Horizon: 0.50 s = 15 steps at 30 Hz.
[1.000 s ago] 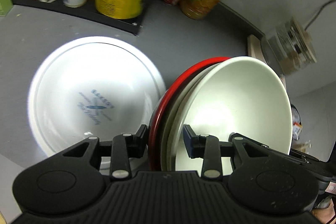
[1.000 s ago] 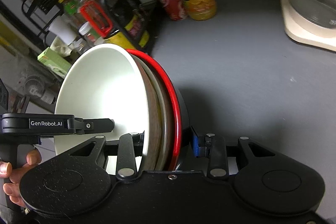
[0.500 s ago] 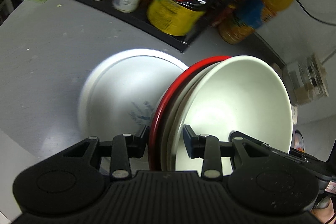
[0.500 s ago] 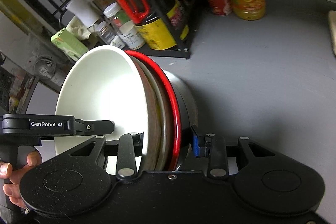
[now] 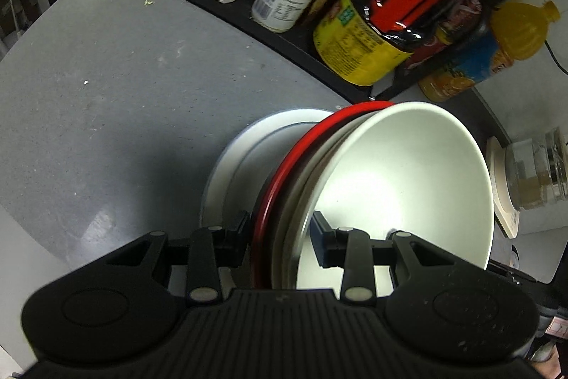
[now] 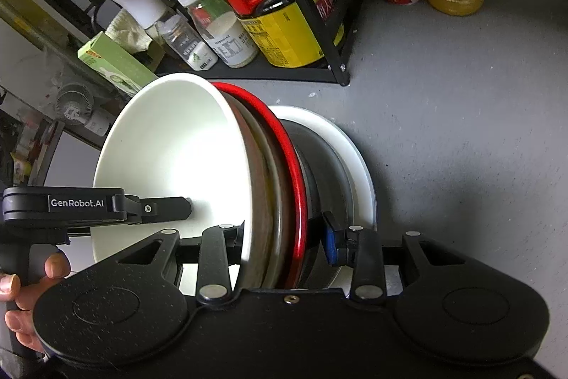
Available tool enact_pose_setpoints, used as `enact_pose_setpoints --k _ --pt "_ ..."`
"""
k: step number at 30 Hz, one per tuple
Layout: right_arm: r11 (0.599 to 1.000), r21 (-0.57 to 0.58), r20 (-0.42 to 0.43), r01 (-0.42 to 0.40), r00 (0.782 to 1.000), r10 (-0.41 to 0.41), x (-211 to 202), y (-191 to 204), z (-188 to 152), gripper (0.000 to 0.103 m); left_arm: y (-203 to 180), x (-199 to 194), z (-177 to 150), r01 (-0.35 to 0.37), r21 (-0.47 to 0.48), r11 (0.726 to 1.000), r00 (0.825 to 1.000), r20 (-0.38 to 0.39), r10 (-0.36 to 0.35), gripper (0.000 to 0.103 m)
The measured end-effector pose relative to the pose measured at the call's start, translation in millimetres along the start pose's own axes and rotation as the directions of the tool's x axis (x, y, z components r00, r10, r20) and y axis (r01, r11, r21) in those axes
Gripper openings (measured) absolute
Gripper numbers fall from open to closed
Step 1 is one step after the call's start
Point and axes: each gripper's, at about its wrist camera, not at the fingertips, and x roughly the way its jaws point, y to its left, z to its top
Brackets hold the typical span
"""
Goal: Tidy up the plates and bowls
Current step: 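Lift the red bowl stack with both grippers and carry it over the plates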
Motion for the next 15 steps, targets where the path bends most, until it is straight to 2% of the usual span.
enact_pose_setpoints --k 11,15 --pt "0.999 0.037 -0.029 0.015 0.999 -0.014 9 -6 0 0.036 5 8 9 0.026 -0.003 1.0 1.0 -0.018 -0.026 0.035" --pt "0.999 0.04 -0.024 0.002 1.0 -0.001 10 -4 -1 0.043 10 11 12 0.038 -0.022 0.999 0.999 -0.028 -0.039 0.035"
